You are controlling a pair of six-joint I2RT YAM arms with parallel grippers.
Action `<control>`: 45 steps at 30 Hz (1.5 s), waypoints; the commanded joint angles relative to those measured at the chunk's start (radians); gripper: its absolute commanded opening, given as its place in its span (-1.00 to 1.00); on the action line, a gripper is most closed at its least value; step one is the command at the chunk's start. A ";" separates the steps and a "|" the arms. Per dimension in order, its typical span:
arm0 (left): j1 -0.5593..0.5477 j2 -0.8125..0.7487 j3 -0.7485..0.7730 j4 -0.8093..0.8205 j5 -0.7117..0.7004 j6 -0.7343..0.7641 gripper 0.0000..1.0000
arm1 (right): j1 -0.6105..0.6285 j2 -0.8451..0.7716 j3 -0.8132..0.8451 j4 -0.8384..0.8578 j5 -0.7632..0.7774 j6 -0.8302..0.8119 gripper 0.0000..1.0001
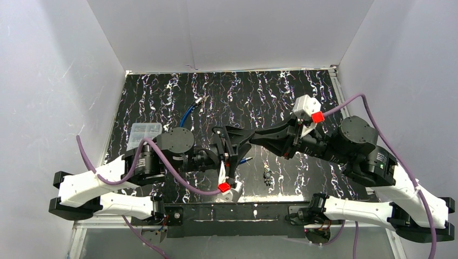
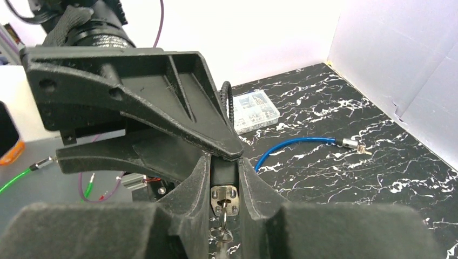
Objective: Unlock with the key
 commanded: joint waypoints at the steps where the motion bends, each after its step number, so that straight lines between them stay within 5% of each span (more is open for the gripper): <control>1: -0.010 -0.015 -0.030 0.110 -0.112 0.074 -0.08 | -0.009 -0.008 0.041 0.090 0.073 0.071 -0.97; 8: -0.010 -0.014 -0.038 0.137 -0.171 0.153 -0.15 | -0.009 -0.048 -0.034 0.137 0.105 0.181 -0.97; 15: -0.018 -0.045 -0.032 0.130 -0.190 0.224 -0.59 | -0.009 -0.078 -0.088 0.195 0.103 0.230 -0.97; 23: -0.058 -0.037 -0.010 0.120 -0.235 0.283 -0.79 | -0.009 -0.086 -0.113 0.239 0.090 0.264 -0.97; 28: -0.061 -0.017 0.028 0.114 -0.284 0.323 -0.87 | -0.009 -0.119 -0.132 0.250 0.144 0.273 -0.30; 34: -0.061 -0.049 0.029 0.084 -0.334 0.339 -0.85 | -0.009 -0.124 0.030 0.049 0.146 0.196 -0.03; 45: -0.060 -0.056 0.087 -0.022 -0.361 0.359 -0.80 | -0.009 -0.006 0.176 -0.227 0.057 0.067 -0.14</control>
